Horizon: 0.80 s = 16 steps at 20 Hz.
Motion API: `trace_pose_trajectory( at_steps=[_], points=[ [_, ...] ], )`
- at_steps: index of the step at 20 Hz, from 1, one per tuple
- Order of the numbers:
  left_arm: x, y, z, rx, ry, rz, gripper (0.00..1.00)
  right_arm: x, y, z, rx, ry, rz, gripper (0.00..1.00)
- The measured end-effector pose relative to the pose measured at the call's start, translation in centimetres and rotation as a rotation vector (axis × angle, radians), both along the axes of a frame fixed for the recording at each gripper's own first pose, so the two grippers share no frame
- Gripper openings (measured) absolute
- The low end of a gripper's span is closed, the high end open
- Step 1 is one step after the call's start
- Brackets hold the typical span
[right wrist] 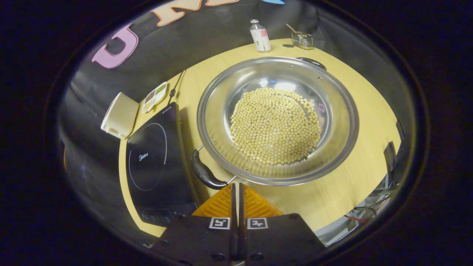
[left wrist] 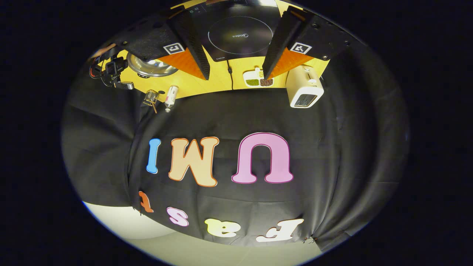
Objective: First push the handle of the pot to place it horizontally, then grasp the pot with both hands and set it on the induction cooktop.
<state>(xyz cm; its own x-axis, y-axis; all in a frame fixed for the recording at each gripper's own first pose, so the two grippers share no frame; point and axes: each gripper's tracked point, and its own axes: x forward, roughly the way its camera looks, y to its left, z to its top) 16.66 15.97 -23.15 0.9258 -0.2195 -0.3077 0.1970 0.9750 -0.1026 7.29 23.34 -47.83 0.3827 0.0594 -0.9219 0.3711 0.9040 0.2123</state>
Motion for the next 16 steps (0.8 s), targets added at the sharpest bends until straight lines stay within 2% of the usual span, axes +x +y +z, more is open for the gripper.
trace_pose_trajectory(
  at_steps=[11, 12, 16],
  points=[
    [-0.7, 2.8, -0.4, 0.022, 0.005, 0.064, 0.88, 4.0, 3.2, -0.6, 0.118, 0.014, -0.174, 0.02],
    [-0.7, 3.0, -0.3, 0.023, 0.003, 0.069, 0.88, 4.4, 3.5, -0.7, 0.127, 0.013, -0.184, 0.00],
    [-0.9, 2.7, -0.6, 0.012, 0.016, 0.069, 0.88, 4.3, 3.8, -0.4, 0.151, 0.005, -0.179, 0.02]
  ],
)
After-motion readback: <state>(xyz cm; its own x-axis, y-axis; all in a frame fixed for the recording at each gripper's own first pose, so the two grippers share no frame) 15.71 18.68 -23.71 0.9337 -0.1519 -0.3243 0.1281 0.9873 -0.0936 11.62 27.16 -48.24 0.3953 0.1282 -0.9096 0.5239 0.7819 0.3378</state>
